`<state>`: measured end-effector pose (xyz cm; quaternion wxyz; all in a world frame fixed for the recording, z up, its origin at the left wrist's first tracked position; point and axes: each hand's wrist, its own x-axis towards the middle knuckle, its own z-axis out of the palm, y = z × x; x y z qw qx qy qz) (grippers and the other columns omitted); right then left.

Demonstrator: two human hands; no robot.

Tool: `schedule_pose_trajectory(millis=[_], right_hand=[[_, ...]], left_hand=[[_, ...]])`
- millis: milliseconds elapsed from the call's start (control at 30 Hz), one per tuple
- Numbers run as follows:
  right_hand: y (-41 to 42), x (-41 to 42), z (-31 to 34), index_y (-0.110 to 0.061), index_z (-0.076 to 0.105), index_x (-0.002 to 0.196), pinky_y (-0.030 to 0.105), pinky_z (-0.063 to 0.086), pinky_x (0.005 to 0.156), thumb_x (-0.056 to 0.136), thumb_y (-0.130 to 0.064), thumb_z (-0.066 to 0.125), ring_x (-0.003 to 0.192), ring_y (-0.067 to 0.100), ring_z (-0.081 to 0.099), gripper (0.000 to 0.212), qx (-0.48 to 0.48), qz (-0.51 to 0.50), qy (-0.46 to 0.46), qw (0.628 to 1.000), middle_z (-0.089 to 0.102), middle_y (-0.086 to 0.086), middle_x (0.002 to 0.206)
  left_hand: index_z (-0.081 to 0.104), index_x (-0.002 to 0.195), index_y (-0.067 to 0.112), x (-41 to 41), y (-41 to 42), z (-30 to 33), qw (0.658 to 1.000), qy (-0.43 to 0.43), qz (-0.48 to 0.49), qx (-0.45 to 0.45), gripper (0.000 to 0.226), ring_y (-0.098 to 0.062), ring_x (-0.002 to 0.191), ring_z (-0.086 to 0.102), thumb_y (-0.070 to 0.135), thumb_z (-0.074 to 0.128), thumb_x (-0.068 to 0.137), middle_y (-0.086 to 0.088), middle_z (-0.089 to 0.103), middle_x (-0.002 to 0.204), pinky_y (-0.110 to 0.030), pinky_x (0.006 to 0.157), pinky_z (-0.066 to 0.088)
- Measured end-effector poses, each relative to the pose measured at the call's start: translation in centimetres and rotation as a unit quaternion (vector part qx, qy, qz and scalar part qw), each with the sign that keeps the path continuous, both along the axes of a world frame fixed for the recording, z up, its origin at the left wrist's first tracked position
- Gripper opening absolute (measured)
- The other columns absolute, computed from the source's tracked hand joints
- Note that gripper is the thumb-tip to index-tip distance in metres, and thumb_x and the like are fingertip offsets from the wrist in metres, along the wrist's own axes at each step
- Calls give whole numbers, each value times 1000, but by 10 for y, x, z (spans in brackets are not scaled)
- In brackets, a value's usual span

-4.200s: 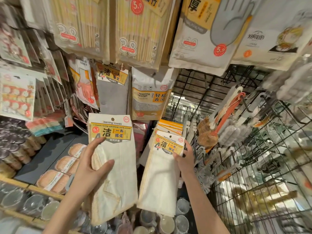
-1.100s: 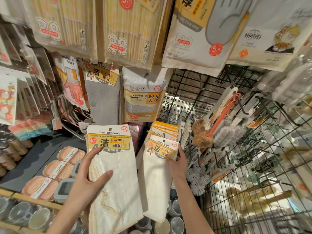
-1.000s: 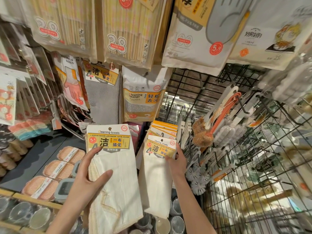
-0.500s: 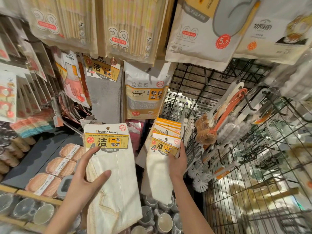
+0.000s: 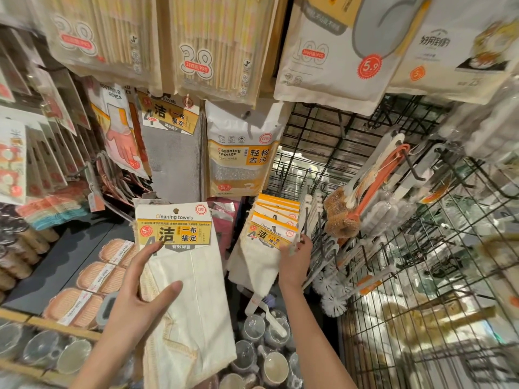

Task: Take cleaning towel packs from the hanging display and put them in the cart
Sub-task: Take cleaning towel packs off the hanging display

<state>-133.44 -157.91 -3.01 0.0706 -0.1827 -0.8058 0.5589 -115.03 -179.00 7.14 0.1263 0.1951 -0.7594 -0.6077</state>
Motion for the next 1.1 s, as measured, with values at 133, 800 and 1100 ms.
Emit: schedule_pose_trajectory(millis=[133, 800, 1100], right_hand=[[-8, 12, -7, -20, 39, 128, 27, 45, 85, 85, -6, 66, 110, 19, 50, 53, -6, 36, 54, 998, 38, 0, 122], [-15, -38, 10, -26, 17, 149, 36, 28, 112, 78, -14, 76, 142, 15, 20, 93, -103, 259, -21, 960, 16, -9, 155], [-18, 14, 43, -22, 35, 140, 30, 36, 96, 81, -33, 70, 127, 17, 39, 70, -89, 203, 10, 975, 33, -4, 143]], left_hand=[[39, 118, 56, 0, 0, 1, 1000, 18, 0, -13, 66, 30, 107, 32, 14, 72, 79, 49, 29, 121, -25, 99, 24], [37, 109, 73, -2, -12, -5, 999, 27, -7, -25, 74, 39, 106, 22, 17, 73, 77, 61, 29, 114, -24, 98, 24], [42, 124, 51, -4, -14, -18, 998, 55, -18, -18, 69, 34, 112, 25, 14, 76, 77, 57, 33, 117, -17, 96, 25]])
